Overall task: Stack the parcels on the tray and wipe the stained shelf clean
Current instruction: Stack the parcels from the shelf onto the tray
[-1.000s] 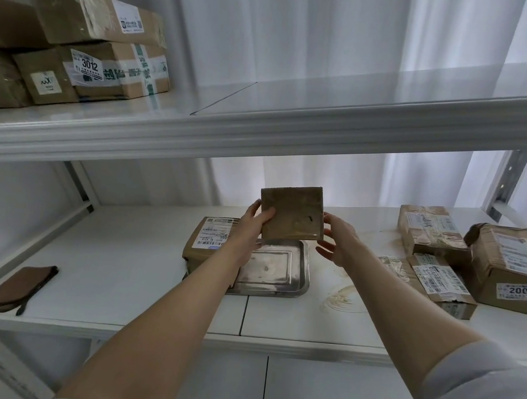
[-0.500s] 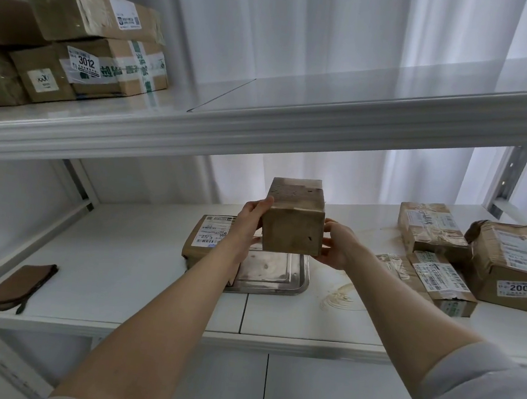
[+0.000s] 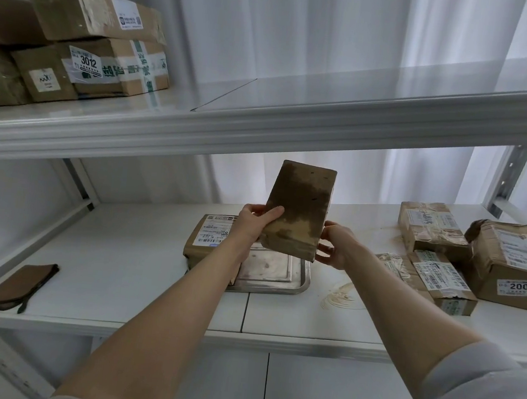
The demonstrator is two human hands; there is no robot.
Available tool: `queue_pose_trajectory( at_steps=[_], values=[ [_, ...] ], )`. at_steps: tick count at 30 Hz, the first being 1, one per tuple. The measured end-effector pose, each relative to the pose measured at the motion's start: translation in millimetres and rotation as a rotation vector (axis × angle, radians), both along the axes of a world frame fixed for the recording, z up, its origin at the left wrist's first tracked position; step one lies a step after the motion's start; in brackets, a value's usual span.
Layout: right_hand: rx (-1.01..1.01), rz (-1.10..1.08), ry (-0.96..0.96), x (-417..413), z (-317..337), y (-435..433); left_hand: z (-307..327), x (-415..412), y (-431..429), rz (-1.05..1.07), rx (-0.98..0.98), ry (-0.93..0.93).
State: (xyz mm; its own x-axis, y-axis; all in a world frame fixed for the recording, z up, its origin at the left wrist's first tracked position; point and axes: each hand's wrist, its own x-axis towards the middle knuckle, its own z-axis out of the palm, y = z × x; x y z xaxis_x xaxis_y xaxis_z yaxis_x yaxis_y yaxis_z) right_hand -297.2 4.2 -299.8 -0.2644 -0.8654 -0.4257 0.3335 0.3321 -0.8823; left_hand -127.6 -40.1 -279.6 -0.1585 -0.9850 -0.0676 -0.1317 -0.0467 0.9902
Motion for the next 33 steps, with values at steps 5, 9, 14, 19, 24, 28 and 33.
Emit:
queue_pose_trajectory(
  at_steps=[5, 9, 14, 19, 24, 28, 33],
  values=[
    [-0.012, -0.009, -0.051, 0.9, 3.4, -0.1, -3.6, 2.7, 4.2, -0.104, -0.042, -0.059],
    [-0.038, 0.130, -0.102, -5.1, 2.1, -4.7, -7.3, 3.2, 7.6, -0.162, -0.082, -0.064],
    [-0.082, 0.204, -0.069, -7.3, -0.6, -6.2, -7.1, 2.9, 6.1, -0.181, -0.128, -0.127],
    [-0.101, 0.186, -0.067, -7.1, -2.0, -5.8, -6.8, 6.7, 4.1, -0.180, -0.141, -0.122],
    [-0.115, 0.169, -0.071, -3.2, 1.0, -5.4, -4.5, 10.0, 0.7, -0.083, -0.009, 0.043],
    [-0.130, 0.192, -0.132, 1.4, 2.8, -4.5, -3.0, 14.7, -1.4, -0.089, 0.108, 0.103],
    [-0.161, 0.211, -0.264, 5.7, 1.0, -5.4, -1.4, 23.1, -1.9, -0.161, 0.237, 0.157]
  ],
)
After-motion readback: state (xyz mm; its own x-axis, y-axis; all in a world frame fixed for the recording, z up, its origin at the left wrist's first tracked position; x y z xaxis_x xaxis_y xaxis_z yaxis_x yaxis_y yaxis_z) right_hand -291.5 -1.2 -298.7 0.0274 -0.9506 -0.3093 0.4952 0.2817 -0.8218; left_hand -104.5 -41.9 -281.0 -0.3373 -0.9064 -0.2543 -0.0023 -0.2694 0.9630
